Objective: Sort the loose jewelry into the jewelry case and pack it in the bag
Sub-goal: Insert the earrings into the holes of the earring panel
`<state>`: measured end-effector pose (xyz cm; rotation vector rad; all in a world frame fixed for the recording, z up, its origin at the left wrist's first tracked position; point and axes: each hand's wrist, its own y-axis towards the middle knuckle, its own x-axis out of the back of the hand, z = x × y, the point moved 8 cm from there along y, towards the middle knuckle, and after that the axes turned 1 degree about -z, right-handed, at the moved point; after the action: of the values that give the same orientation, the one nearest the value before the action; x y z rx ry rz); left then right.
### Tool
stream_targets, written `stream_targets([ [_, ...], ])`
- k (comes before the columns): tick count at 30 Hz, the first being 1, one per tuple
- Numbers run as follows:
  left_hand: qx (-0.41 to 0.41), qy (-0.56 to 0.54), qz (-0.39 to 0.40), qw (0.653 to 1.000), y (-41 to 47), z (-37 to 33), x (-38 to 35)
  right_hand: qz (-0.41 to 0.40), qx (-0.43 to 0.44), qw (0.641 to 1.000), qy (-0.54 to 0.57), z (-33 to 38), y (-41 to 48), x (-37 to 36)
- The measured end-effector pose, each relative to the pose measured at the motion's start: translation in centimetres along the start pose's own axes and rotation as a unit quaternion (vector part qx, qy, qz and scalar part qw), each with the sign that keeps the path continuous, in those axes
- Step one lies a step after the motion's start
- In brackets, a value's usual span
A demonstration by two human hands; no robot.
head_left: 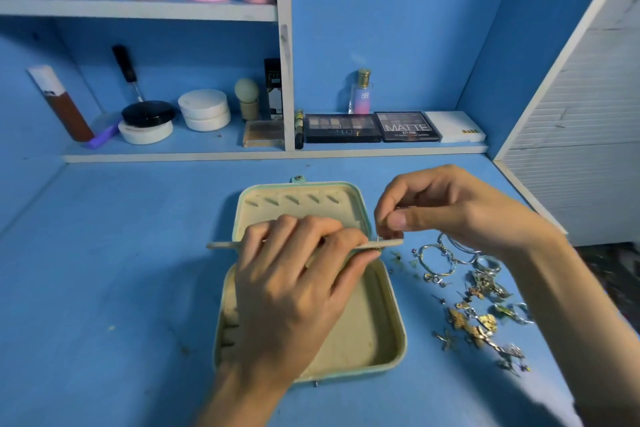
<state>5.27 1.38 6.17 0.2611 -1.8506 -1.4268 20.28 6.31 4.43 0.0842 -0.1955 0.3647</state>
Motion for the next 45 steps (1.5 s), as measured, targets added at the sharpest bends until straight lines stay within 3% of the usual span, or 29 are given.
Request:
stream_targets([
  [6,0.003,-0.006,-0.006,1.0,-0.2,0.0,0.0,0.082,-0.04,0.992,-0.085,0.7,0.8,-0.5],
  [36,0.004,-0.017,-0.012,1.0,-0.2,0.0,-0.1,0.112,-0.057,0.984,-0.124,0.4,1.2,-0.8],
  [45,-0.001,-0.015,-0.014,1.0,-0.3,-0.2,-0.1,0.196,-0.105,0.957,-0.186,1.2,2.0,-1.8],
])
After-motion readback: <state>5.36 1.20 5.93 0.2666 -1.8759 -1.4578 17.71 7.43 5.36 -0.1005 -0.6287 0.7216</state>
